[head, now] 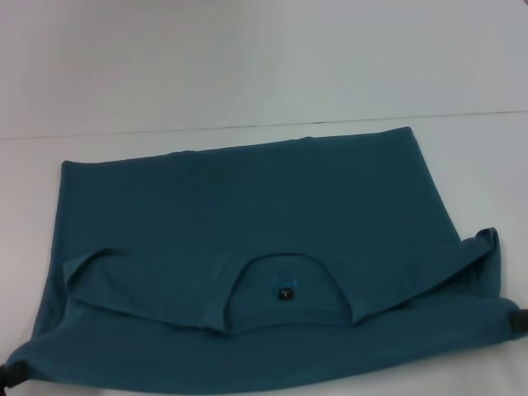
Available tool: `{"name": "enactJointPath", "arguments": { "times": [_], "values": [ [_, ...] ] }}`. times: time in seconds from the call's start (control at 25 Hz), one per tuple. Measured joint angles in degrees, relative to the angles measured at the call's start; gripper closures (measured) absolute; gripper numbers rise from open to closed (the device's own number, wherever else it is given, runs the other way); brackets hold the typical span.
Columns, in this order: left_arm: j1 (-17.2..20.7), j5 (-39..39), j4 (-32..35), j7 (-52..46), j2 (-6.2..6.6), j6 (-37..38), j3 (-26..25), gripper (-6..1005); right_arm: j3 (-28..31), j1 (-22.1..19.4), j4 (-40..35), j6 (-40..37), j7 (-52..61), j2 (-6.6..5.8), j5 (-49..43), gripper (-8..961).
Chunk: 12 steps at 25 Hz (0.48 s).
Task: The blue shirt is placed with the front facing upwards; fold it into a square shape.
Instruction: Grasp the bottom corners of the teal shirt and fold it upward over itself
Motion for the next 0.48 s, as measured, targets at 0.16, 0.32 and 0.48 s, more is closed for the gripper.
{"name": "enactJointPath", "arguments": {
  "times": [0.16,0.32,0.48],
  "values": [
    [-1.0,-2.2,1.4,-0.2,0.29,0.3,-0.7,973,2.2,1.4,-0.6,0.2,0.0,-0.15,0.6,926],
    [-2.1,-5.5,2.3,-0.2,0.4,0.0,-0.7,973,3.4,2.8,-0.6,1.3,-0.3,-0.21,3.6,926],
    [-2.5,-10.0,2.5,0.0,0.4,-0.2,-0.7,973,3.5,3.7,-0.8,2.3,-0.3,-0.38,8.6,926]
  ]
}}
